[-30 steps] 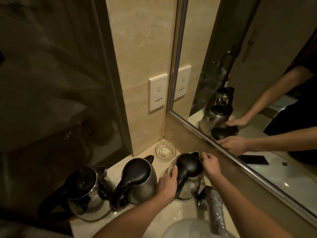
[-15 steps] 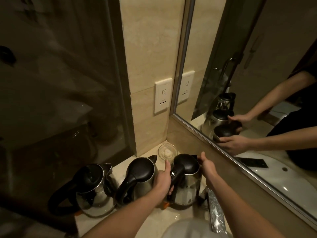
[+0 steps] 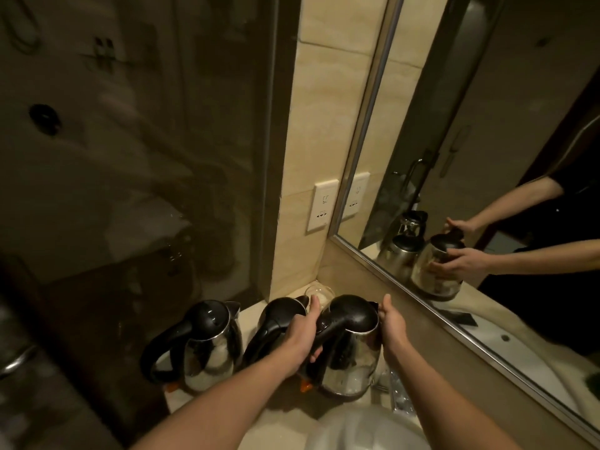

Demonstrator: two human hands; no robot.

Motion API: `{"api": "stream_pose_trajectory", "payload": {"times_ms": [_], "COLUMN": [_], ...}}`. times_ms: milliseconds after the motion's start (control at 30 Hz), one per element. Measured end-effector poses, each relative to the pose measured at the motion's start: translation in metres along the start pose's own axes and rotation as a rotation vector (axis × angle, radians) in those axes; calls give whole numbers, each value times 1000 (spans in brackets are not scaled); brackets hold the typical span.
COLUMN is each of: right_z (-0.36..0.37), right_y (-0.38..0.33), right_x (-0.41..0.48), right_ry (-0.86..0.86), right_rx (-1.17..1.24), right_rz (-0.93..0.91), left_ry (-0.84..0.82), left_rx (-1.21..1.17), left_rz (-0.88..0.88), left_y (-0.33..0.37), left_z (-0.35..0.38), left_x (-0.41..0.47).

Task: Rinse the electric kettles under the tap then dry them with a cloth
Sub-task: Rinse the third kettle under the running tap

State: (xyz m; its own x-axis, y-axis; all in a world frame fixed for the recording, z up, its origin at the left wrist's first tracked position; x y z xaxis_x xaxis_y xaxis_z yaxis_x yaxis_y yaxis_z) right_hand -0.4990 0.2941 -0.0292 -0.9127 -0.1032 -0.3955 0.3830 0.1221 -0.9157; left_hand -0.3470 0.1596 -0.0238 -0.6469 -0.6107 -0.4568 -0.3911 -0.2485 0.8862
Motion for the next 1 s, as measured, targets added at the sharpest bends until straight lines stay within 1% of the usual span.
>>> {"api": "stream_pose_trajectory", "payload": {"times_ms": [100,200,300,367,433,600,767,867,1000], "right_z": [-6,-18,-27,-29,-37,-58,-68,-71,-75], "right_y": [10,39,37,32,41,60,70,73,83], "right_x": [-9,-1,-50,-87,-94,-114,-124,-134,-135], "right_ry": [45,79,144,155,197,273,276,274,291], "right_rx": [82,171,248,230,252,301,321,340,276], "right_rz": [10,57,83,131,155,125,152,95,88], "left_ry": [-68,-155,-239,-288,-323,-360,-421,-458,-525], "left_rx": [-18,-19,3,43,98,204,262,308,346], "left_rz": [41,65,80,106,128,158,168,183,195], "left_y": [0,-4,-10,-16,-21,-28,-34,-33,-39], "left_z": [-11,-19,-25,-28,-29,-22,-23,-24,-26], "left_x": [-17,-32,-43,-50,-56,-72,-82,-84,-86]}}
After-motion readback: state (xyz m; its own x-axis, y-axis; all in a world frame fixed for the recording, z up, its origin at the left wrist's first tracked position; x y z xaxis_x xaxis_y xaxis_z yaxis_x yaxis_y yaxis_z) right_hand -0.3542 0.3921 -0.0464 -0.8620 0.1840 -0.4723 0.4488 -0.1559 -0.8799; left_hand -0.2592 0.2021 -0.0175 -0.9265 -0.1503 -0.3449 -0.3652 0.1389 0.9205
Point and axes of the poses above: each hand's wrist, its own x-axis towards the middle knuckle, its own z-axis out of the palm, y = z × x, the point moved 3 cm from there along x, towards the middle knuckle, and after that the axes turned 10 degrees about y, right-handed, at the moved point
